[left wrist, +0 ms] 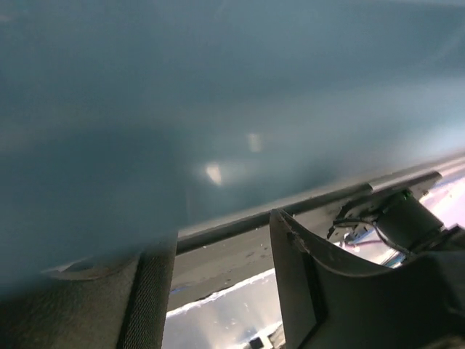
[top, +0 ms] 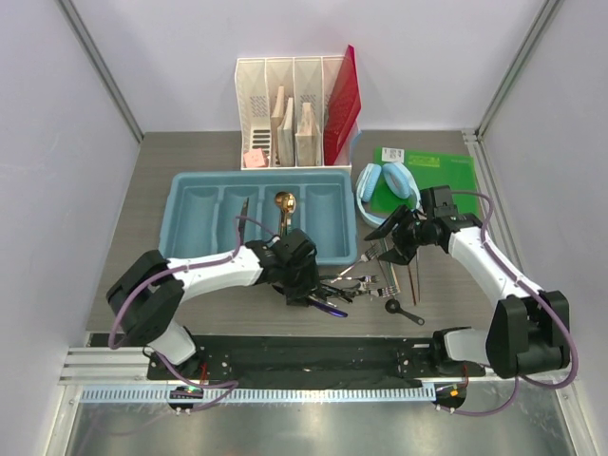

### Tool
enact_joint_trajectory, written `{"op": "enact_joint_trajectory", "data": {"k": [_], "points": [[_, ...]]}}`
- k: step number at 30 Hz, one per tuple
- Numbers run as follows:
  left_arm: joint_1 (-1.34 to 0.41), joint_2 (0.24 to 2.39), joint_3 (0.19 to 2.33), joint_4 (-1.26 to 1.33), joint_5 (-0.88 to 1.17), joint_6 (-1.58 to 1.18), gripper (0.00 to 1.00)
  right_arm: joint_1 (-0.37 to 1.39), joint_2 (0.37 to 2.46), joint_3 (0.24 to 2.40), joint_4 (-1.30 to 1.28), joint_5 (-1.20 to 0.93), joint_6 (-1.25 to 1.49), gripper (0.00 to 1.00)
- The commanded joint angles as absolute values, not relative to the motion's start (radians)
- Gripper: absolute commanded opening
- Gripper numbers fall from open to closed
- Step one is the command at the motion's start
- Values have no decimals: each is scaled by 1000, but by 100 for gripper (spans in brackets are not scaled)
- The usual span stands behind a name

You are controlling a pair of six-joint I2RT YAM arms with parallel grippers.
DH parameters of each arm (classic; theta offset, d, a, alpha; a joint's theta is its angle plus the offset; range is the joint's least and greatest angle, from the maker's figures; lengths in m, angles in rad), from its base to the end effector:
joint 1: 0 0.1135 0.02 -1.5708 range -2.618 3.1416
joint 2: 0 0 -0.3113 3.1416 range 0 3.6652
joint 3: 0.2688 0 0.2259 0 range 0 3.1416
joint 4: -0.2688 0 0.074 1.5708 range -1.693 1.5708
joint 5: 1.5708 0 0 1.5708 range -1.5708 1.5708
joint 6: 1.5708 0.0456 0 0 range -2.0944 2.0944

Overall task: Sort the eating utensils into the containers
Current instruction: Pick up the knife at the center of the board.

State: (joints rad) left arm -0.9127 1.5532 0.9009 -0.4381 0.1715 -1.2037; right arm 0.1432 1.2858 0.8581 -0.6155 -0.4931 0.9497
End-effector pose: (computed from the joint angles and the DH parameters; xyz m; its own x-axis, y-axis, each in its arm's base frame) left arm 0.1645 -0.2255 0.2348 -0.9673 -0.2524 -0.0246 -0.2091 0.8488 -0.4857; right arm 0.2077 0.0518 0.2779 -0.7917 0.6096 0.0396 0.4851 0.5878 0.6474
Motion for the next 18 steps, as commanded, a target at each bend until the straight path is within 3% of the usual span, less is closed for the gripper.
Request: {"op": "enact_joint_trajectory", "data": {"k": [1, 11, 18], "points": [[-917, 1611, 974, -517, 206, -1284, 53, 144, 1212, 833, -649, -499, 911, 66], [-992, 1572, 968, -600, 16, -1543, 51, 138, 1126, 698, -664, -495, 877, 66], [-1109, 1664, 1057, -663, -95, -1649, 50, 138, 1068, 660, -706, -479, 838, 66]]}}
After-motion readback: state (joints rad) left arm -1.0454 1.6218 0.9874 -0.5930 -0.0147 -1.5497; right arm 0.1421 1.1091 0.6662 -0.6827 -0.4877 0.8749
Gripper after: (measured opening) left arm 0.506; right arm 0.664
